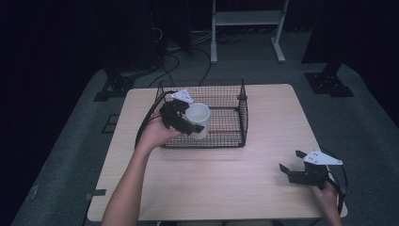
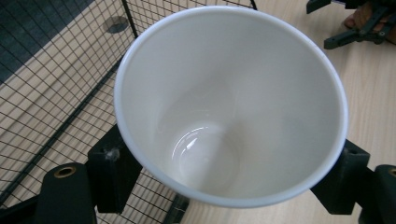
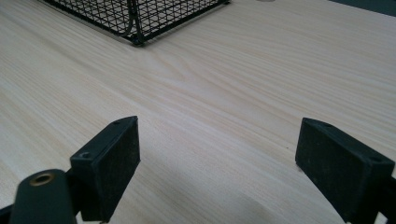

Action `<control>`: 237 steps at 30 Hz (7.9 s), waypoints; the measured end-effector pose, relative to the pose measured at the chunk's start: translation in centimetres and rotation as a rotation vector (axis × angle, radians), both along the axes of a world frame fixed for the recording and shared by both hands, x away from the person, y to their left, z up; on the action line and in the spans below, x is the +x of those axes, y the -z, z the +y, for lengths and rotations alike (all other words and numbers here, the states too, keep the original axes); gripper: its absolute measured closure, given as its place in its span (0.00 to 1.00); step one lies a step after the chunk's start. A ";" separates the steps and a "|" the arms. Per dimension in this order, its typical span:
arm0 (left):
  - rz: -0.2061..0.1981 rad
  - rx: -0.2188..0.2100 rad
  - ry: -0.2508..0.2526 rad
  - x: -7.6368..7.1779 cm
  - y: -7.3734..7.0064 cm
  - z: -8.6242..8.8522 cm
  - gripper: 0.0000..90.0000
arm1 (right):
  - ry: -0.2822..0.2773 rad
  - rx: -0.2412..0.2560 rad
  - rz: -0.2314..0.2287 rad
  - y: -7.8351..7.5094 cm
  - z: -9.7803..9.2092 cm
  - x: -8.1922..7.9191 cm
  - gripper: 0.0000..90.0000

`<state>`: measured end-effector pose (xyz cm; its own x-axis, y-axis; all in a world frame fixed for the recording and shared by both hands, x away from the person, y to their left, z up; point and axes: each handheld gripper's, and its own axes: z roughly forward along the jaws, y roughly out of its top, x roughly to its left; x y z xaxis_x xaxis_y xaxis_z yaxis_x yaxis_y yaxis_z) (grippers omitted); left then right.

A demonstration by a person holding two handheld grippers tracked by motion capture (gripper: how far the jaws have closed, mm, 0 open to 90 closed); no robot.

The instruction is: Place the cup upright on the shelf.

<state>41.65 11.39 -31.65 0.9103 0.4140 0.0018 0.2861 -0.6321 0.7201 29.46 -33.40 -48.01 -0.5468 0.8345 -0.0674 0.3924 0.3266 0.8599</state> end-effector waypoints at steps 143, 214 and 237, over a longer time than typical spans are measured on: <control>-0.007 -0.004 -0.128 5.4 2.2 -0.5 0.08 | -0.001 0.008 -0.005 0.0 -0.1 -0.1 0.15; -0.074 -0.111 -0.124 -4.6 4.3 2.5 0.08 | 0.003 -0.009 -0.002 0.0 0.1 -0.1 0.15; -0.102 -0.152 -0.100 -7.4 4.9 2.8 0.08 | 0.006 -0.014 -0.002 0.0 0.2 -0.1 0.15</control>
